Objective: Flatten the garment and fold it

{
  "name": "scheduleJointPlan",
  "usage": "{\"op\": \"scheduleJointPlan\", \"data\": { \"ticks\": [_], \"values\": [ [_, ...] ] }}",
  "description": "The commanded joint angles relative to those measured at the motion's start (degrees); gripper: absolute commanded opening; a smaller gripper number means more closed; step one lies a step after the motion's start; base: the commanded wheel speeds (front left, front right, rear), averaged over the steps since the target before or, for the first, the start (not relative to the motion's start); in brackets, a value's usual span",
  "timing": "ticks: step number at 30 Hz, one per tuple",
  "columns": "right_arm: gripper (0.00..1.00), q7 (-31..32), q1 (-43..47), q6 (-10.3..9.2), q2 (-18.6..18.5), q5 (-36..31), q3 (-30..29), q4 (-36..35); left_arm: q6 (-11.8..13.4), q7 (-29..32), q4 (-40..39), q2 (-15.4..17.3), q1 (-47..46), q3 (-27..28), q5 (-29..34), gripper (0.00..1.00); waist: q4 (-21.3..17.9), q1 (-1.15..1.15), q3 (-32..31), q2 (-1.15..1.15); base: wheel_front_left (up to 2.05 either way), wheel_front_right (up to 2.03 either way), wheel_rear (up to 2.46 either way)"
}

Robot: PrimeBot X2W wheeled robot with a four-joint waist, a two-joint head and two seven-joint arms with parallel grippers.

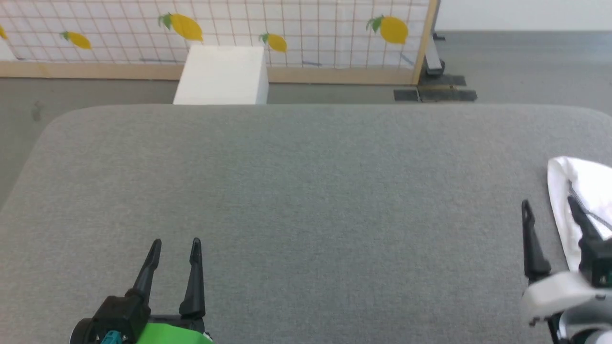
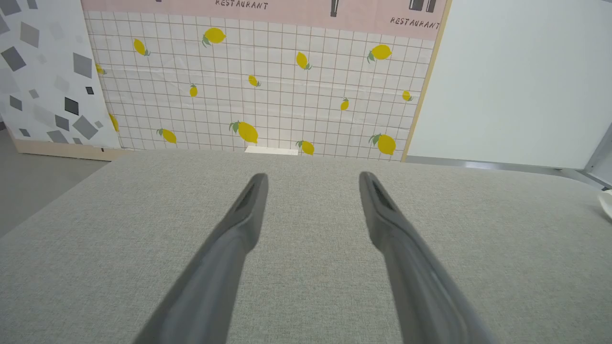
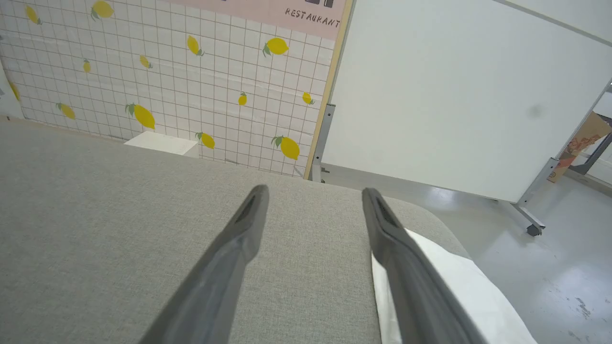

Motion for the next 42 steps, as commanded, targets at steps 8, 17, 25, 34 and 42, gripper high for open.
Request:
{"op": "scheduleJointPlan", "data": {
  "ticks": [8,17,25,34,42],
  "values": [
    [1.00,-5.2,6.1,-0.10,0.4,4.0,2.0,4.6,-1.3,-1.0,4.0,-0.5,2.2,-0.7,0.7,1.00,0.0,0.00,-2.7,0.00,0.00,0.00,0.00],
    [0.00,-6.8,6.6,0.00,0.4,5.7,2.2,8.4,-1.5,-0.6,5.4,-1.7,2.1,-0.8,1.1,0.00,0.1,0.00,-2.9,0.00,0.00,0.00,0.00],
    [0.00,-6.5,6.2,0.00,0.4,5.8,2.6,8.4,-1.6,0.1,5.4,-1.9,1.7,-0.4,1.7,0.00,0.0,0.00,-2.8,0.00,0.00,0.00,0.00],
    [0.00,-6.1,5.5,-0.01,0.4,5.9,3.2,8.5,-1.7,1.1,5.4,-2.4,0.9,0.3,2.8,0.00,-0.2,0.00,-2.7,0.00,0.00,0.00,0.00],
    [0.00,-5.8,4.9,-0.02,0.4,6.1,3.8,8.5,-1.8,2.0,5.5,-2.8,0.3,0.9,3.8,0.00,-0.3,0.00,-2.6,0.00,0.00,0.00,0.00]
  ]
}}
